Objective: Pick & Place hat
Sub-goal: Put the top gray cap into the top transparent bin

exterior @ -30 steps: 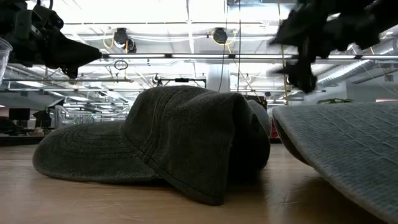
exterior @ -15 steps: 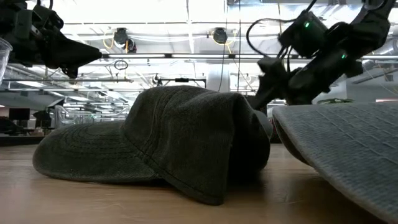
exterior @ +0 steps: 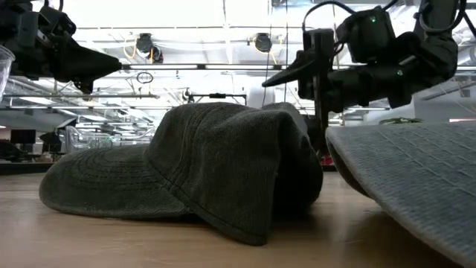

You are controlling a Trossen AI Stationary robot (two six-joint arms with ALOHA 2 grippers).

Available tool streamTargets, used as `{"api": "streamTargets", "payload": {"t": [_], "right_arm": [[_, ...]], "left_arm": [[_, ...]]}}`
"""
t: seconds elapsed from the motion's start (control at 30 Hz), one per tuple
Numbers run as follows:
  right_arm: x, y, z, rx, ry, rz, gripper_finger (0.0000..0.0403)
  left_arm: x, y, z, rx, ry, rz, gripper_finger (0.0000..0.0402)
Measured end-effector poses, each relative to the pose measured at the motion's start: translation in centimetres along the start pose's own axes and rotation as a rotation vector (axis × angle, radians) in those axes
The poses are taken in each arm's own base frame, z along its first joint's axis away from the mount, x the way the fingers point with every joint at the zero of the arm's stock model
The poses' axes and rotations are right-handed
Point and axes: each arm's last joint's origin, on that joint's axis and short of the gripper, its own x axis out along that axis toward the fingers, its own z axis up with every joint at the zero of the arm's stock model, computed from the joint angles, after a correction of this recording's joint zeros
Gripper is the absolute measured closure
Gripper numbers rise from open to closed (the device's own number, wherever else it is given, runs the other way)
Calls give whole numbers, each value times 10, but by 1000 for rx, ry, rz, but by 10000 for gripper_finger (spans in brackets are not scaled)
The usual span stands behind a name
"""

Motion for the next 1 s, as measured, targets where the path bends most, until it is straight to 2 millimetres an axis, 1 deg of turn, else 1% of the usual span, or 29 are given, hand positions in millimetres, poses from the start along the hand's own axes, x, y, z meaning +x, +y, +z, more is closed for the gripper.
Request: {"api": "streamTargets", "payload": {"t": [0.03,0.1,0.17,0.23,0.27,0.3,0.37,0.47,0.67,0.77,0.83,0.9,1.0], "right_arm": [[-1,2,1,-12,-3,2,135],[-3,5,2,-40,-4,3,184],[-4,6,3,-66,-1,-1,254],[-5,9,4,-102,-3,8,340],[-6,10,5,-127,-4,13,370],[-6,10,5,-144,-2,19,380],[-7,12,5,-145,8,37,381],[-8,19,9,-161,-23,85,381],[-22,53,26,-237,-200,331,382],[-27,69,34,-303,-270,408,382],[-26,81,39,-344,-297,437,382],[-21,95,44,-391,-319,461,382],[-10,114,50,-474,-313,448,382]], "left_arm": [[0,0,0,0,0,0,316],[0,0,0,0,0,0,316],[0,0,0,0,0,0,316],[0,0,0,0,0,0,316],[0,0,0,0,0,0,316],[0,0,0,0,0,0,316],[0,0,0,0,0,0,316],[0,0,0,0,0,0,316],[0,0,3,31,-35,2,316],[0,0,4,39,-43,2,316],[0,0,6,24,-57,2,316],[0,0,10,-34,-100,-3,316],[-2,-1,19,-246,-191,-37,316]]}}
